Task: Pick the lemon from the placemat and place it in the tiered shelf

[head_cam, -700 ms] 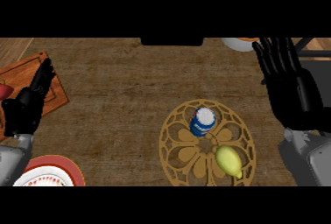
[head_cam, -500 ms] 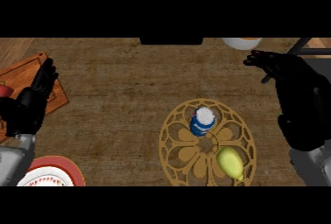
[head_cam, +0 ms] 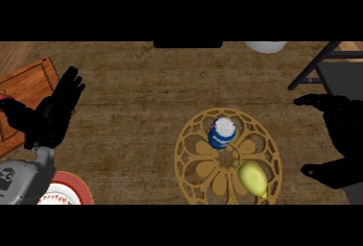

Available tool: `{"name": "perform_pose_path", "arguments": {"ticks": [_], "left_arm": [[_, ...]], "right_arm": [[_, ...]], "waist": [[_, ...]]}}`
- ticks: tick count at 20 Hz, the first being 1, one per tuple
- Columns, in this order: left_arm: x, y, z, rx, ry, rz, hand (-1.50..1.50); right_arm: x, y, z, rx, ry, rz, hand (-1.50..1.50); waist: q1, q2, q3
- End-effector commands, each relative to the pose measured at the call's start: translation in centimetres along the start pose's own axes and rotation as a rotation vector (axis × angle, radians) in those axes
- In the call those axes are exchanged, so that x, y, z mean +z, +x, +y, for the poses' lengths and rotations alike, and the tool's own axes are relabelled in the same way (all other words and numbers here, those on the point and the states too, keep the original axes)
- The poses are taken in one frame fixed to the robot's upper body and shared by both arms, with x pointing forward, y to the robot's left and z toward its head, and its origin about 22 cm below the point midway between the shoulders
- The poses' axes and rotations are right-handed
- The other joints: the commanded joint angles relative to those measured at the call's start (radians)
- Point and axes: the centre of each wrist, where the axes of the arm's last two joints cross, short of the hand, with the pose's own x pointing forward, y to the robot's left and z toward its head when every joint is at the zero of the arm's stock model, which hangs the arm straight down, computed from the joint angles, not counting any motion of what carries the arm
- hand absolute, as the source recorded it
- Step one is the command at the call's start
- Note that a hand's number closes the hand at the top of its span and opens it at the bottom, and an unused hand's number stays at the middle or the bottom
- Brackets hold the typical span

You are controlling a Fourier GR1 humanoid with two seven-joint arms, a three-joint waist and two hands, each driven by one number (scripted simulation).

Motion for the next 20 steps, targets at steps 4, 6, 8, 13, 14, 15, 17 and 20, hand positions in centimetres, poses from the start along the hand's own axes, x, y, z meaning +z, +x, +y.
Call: {"name": "perform_pose_path", "arguments": {"ticks": [4, 6, 8, 13, 14, 15, 17, 20], "left_arm": [[0.0, 0.5, 0.7, 0.028, -0.011, 0.022, 0.00], [0.9, -0.7, 0.9, 0.032, 0.006, 0.015, 0.00], [0.9, -1.1, 0.5, 0.042, -0.001, 0.045, 0.00], [0.8, -0.9, 0.7, 0.029, 0.023, 0.050, 0.00], [0.6, -0.6, 1.7, 0.027, 0.038, 0.042, 0.00], [0.8, -0.8, 1.8, 0.019, 0.036, 0.052, 0.00], [0.5, -0.4, 1.5, 0.011, 0.044, 0.033, 0.00], [0.6, -0.9, 0.4, 0.031, 0.014, 0.046, 0.00]], "right_arm": [[3.5, 4.5, -4.4, 0.011, 0.309, -0.015, -1.50], [3.4, 5.6, -3.9, 0.090, 0.378, 0.081, -1.50], [2.2, 7.7, -4.2, 0.225, 0.444, 0.154, -1.50], [-1.3, 11.7, -2.7, 0.765, 0.557, 0.181, -1.50], [-1.9, 12.7, -2.6, 0.863, 0.539, 0.148, -1.50], [-2.6, 13.8, -2.2, 0.961, 0.566, 0.156, -1.50], [-1.5, 13.2, 0.0, 1.045, 0.566, 0.148, -1.50], [1.5, 11.8, 3.7, 1.089, 0.540, 0.207, -1.50]], "waist": [[-0.013, -0.005, -0.002], [-0.016, -0.009, -0.003], [-0.025, -0.011, -0.004], [-0.055, -0.024, -0.005], [-0.056, -0.024, -0.005], [-0.059, -0.028, -0.007], [-0.067, -0.023, -0.005], [-0.045, -0.012, -0.004]]}}
